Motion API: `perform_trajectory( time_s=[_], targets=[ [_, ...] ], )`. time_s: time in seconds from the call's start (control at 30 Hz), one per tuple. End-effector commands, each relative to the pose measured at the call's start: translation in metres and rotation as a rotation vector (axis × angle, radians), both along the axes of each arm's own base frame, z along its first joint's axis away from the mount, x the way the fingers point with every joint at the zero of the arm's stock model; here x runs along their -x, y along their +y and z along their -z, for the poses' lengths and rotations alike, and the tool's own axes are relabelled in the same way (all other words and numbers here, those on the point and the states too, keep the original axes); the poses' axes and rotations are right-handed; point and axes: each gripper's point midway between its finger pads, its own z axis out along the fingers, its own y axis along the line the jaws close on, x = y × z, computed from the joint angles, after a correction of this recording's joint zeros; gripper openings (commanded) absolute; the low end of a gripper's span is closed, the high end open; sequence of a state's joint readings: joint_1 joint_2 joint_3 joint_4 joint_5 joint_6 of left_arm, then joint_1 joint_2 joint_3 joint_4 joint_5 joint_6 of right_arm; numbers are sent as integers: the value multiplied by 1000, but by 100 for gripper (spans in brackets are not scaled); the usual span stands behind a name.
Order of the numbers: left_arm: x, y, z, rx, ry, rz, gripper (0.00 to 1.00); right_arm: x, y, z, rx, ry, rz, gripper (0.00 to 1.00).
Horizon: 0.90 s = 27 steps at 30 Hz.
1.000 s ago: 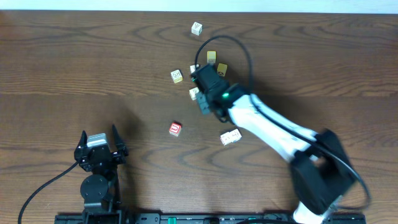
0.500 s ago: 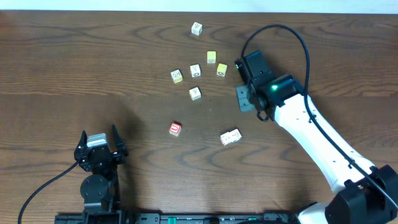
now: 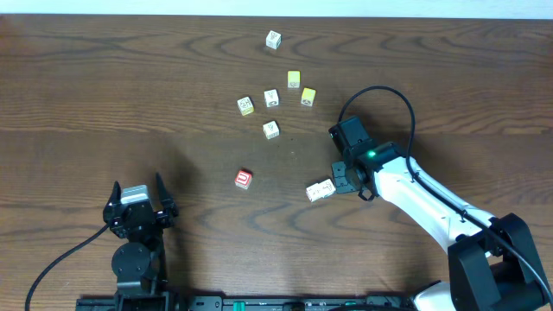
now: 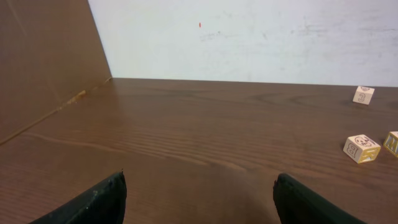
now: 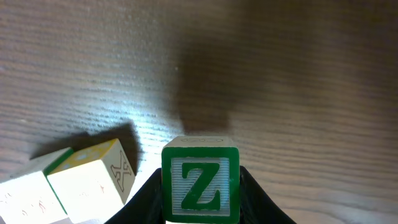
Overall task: Lift 4 blocks
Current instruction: 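Carry the Z block down-right next to the J and umbrella blocks, then lower the Z block beside the pair and open the right gripper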
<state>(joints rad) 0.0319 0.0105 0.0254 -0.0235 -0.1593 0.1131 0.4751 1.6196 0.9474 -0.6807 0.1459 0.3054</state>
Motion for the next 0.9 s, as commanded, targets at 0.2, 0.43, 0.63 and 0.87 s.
perform_trajectory(
  time_s=[0.2,0.43,0.63,0.87],
  targets=[
    [1,2,18,-12,56,-8,76,8,19,3,-104,48,-4,1],
    [1,2,18,-12,56,-8,76,19,29,4,-107,70,-14,1],
    [1,2,18,-12,56,-8,76,26,38,4,-106,80,-30,2],
    [1,2,18,-12,56,-8,76,28,39,4,-102,82,-14,3]
  ],
)
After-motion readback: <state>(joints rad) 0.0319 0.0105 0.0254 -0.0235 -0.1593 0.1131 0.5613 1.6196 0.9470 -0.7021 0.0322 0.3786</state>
